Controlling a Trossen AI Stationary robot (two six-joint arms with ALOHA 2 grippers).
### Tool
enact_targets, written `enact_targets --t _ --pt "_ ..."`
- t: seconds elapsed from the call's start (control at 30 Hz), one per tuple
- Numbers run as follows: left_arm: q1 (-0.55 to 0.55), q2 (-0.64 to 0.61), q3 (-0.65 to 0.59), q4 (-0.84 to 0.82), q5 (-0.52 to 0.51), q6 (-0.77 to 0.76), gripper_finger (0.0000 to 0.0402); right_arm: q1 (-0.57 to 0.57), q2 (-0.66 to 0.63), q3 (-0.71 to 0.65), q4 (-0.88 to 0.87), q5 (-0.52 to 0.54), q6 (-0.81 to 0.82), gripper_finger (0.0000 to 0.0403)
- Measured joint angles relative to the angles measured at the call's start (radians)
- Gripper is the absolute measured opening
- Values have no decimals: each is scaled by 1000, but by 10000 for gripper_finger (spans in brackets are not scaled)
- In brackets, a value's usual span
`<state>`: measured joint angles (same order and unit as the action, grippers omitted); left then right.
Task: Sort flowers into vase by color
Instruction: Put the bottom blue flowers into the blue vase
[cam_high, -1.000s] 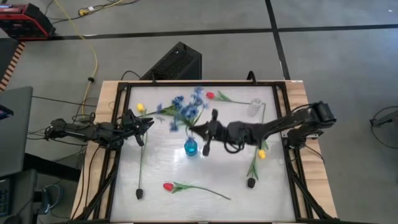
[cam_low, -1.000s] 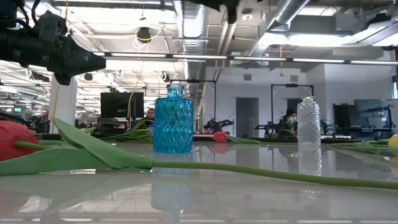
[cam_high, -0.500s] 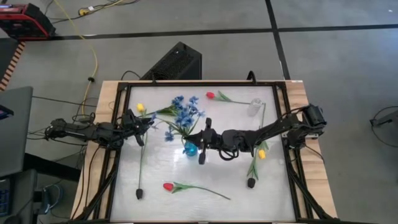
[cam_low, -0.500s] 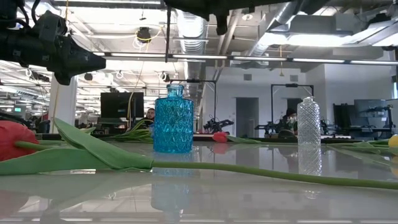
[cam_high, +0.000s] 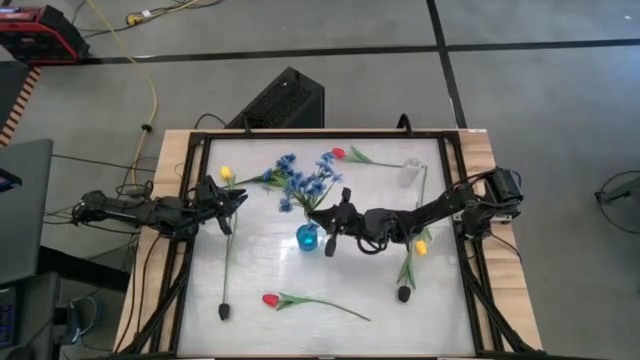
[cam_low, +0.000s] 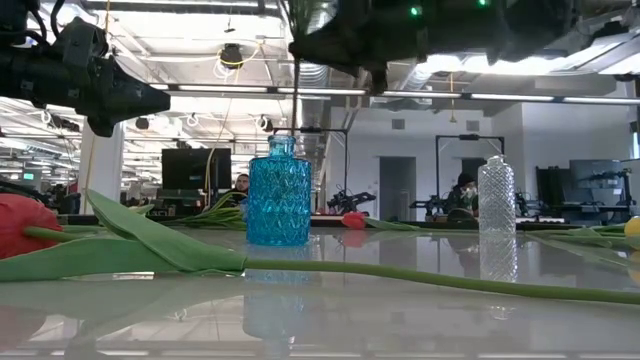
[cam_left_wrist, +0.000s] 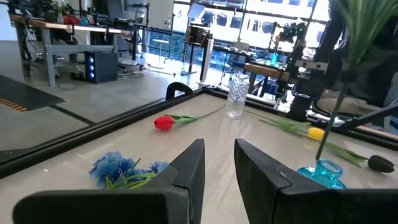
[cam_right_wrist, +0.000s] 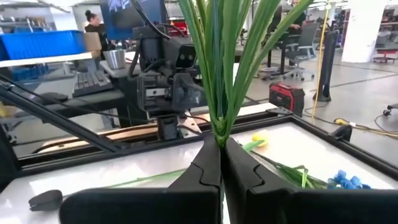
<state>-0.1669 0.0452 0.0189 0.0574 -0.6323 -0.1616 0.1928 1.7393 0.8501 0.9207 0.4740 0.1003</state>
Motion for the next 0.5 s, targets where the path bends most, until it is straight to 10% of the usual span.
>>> enact_targets --t 0.5 --pt "0 0 0 0 0 0 75 16 -1 -20 88 -1 -15 25"
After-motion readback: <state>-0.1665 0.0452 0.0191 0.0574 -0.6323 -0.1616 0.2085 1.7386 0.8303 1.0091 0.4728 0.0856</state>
